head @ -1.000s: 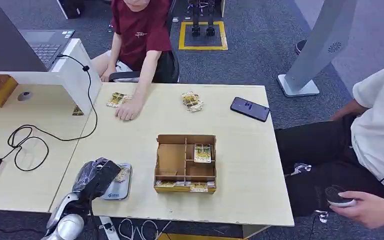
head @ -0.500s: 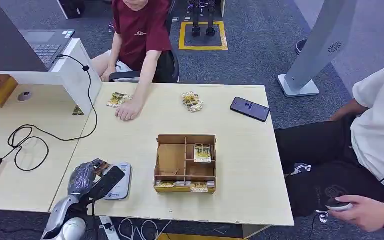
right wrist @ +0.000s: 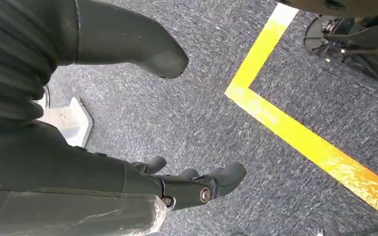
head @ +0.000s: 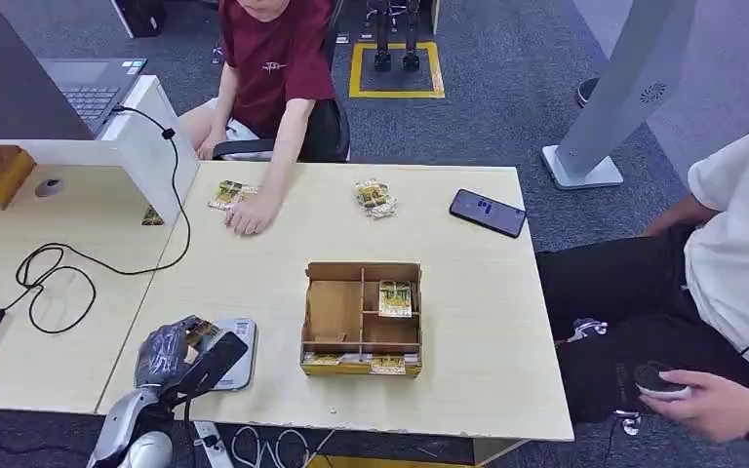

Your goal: Pass the card to the sensor for recognition and then transmit it.

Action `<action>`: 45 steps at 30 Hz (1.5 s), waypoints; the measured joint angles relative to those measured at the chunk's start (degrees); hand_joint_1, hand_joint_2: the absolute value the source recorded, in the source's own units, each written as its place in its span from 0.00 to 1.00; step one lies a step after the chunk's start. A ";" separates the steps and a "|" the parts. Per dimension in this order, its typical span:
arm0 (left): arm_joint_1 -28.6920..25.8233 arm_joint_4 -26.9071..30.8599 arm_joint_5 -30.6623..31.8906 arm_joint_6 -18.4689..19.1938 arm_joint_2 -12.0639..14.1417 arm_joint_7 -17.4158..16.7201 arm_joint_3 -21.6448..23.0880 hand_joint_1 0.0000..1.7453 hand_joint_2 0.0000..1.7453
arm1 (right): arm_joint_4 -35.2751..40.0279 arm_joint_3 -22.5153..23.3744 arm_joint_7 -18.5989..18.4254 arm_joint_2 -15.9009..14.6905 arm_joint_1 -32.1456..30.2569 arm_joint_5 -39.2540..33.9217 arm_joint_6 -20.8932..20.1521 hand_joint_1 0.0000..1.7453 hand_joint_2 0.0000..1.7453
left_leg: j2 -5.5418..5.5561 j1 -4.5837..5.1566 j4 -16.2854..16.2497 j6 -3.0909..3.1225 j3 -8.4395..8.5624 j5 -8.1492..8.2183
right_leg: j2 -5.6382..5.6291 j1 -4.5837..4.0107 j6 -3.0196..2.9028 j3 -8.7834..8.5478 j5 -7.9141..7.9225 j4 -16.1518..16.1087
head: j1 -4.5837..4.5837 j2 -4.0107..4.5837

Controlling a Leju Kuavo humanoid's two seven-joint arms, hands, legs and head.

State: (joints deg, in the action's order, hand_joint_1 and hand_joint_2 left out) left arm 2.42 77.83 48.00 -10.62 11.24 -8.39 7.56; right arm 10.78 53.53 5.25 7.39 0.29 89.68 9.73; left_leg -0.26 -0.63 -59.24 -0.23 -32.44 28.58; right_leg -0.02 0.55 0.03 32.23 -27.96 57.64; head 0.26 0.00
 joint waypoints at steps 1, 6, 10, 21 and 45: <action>0.00 -0.02 0.00 0.00 -0.07 -0.02 -0.02 1.00 1.00 | 0.00 -0.02 0.00 0.00 0.00 0.00 0.00 0.00 1.00 | 0.00 0.00 0.00 0.00 0.00 0.00 | 0.00 0.00 0.00 0.00 0.00 0.00 | 0.00 0.00; -0.02 -0.15 -0.04 0.13 -0.28 0.00 -0.07 1.00 1.00 | 0.00 -0.28 0.00 0.00 0.00 0.00 0.04 0.00 1.00 | 0.00 0.00 0.00 0.00 0.00 0.00 | 0.01 0.00 0.00 0.00 0.00 0.00 | 0.00 0.00; -0.01 -0.17 -2.10 0.77 -0.57 1.05 -0.11 1.00 1.00 | 0.00 -0.33 0.00 0.02 0.02 0.00 0.07 0.00 1.00 | 0.01 0.00 0.00 0.00 0.01 0.00 | 0.01 0.00 0.00 0.00 0.00 0.00 | 0.00 0.00; 1.01 6.41 -31.76 -2.30 -3.02 16.92 -1.82 1.00 1.00 | 0.00 -0.33 0.02 0.00 0.04 0.00 0.68 0.00 1.00 | 0.04 0.00 -0.01 0.01 0.00 -0.03 | 0.05 0.00 0.00 0.02 0.02 0.00 | 0.00 0.00; 5.45 9.01 -26.58 -12.18 -2.91 26.76 -1.88 1.00 1.00 | 0.00 -1.53 -0.20 0.00 0.29 0.00 -0.17 0.00 1.00 | 0.02 0.00 -0.01 -0.03 0.00 -0.05 | 0.03 0.00 -0.01 0.04 0.02 0.01 | 0.00 0.00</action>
State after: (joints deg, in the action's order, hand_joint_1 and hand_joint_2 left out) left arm 7.87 86.84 21.41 -22.81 8.33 18.36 5.68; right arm 10.78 52.00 5.05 7.39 0.59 89.68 9.55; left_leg -0.24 -0.63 -59.25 -0.26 -32.44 28.52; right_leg 0.01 0.55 0.01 32.27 -27.94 57.65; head 0.26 0.00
